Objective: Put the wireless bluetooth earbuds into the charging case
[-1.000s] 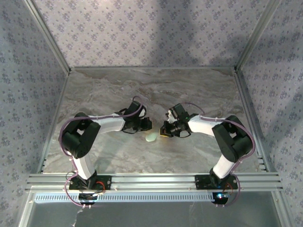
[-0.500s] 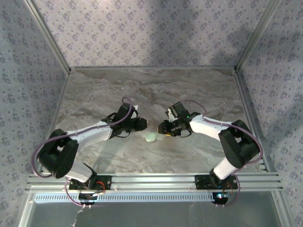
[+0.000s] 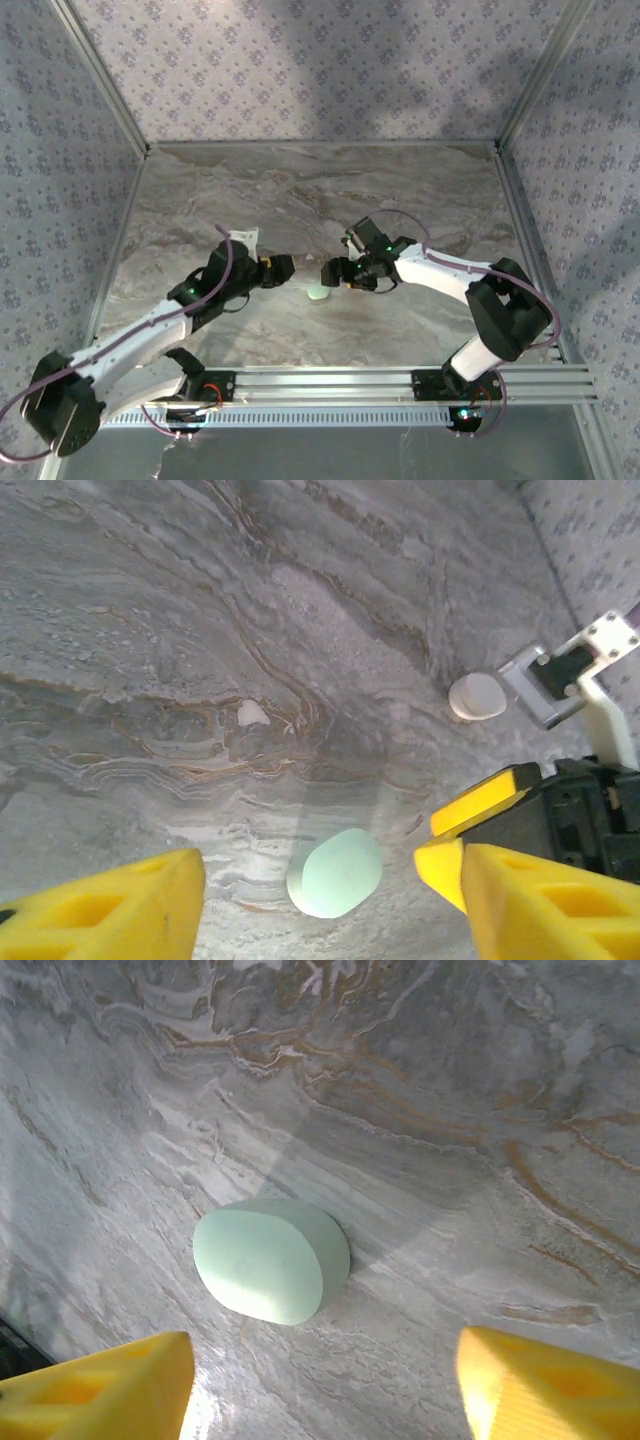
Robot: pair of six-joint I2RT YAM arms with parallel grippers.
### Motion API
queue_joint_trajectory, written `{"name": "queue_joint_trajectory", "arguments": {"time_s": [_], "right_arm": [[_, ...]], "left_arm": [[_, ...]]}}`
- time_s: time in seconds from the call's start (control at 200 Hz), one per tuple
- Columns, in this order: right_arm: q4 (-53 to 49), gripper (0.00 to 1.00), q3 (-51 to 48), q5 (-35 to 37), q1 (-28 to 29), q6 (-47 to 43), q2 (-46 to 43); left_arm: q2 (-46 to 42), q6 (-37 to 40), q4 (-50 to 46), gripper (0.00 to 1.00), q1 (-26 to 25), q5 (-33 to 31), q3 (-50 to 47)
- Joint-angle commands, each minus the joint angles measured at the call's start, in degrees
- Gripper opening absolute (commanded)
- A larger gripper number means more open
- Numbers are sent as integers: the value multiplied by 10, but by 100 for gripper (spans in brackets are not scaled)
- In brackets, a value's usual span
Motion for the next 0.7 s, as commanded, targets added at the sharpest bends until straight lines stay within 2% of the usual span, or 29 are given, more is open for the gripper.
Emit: {"name": "queue_joint_trajectory", "arguments": {"time_s": [0.0, 0.065, 0.135, 0.315, 0.695], "right_arm": [[-34, 84, 24, 42, 19, 0, -8], [-42, 91, 32, 57, 28, 4, -3], [-53, 100, 44, 77, 40, 6, 6], [-87, 100, 92, 127, 73, 8, 47], [-191, 100, 217, 241, 132, 68, 150]], "left_arm": [[-58, 3, -18, 86, -3, -41, -24], [-96, 2, -34, 99, -2, -55, -35], [-127, 2, -49, 100, -1, -66, -47], [-177, 0, -73, 100, 1, -79, -68], [-215, 8, -95, 100, 10, -86, -87]]}}
